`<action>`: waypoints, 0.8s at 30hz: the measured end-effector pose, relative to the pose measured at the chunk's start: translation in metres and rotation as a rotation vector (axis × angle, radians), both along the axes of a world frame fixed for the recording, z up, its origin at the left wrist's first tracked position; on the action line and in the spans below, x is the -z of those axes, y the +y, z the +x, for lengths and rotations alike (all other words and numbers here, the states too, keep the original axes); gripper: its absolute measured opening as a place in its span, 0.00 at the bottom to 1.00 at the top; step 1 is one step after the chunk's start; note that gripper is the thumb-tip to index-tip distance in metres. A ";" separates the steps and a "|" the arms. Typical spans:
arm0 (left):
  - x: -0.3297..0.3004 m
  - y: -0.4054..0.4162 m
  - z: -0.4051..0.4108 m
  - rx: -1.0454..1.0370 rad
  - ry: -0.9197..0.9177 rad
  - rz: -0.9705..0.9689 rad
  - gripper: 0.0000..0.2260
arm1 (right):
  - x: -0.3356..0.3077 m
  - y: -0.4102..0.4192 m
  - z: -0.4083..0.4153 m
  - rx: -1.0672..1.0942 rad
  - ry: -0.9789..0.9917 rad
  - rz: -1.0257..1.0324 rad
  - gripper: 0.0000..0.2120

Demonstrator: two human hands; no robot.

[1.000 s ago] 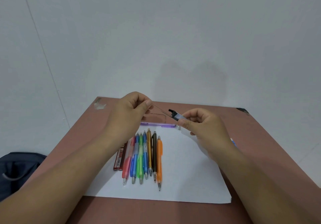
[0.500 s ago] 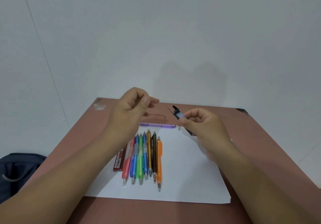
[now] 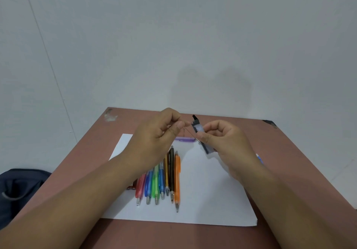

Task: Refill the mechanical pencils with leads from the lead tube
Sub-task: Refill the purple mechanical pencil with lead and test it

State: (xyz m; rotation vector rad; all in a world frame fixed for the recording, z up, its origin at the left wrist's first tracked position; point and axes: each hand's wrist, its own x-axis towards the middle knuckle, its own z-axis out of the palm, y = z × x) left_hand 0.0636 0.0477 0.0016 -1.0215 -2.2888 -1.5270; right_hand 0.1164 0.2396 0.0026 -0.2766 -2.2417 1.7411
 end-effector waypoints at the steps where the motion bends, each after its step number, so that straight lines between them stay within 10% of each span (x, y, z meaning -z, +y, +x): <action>1: 0.000 0.000 0.000 -0.006 0.005 -0.001 0.07 | -0.001 -0.001 0.000 -0.005 -0.005 0.002 0.07; 24: -0.005 -0.005 -0.015 -0.225 -0.218 0.312 0.06 | -0.008 -0.004 0.005 -0.101 0.066 0.090 0.23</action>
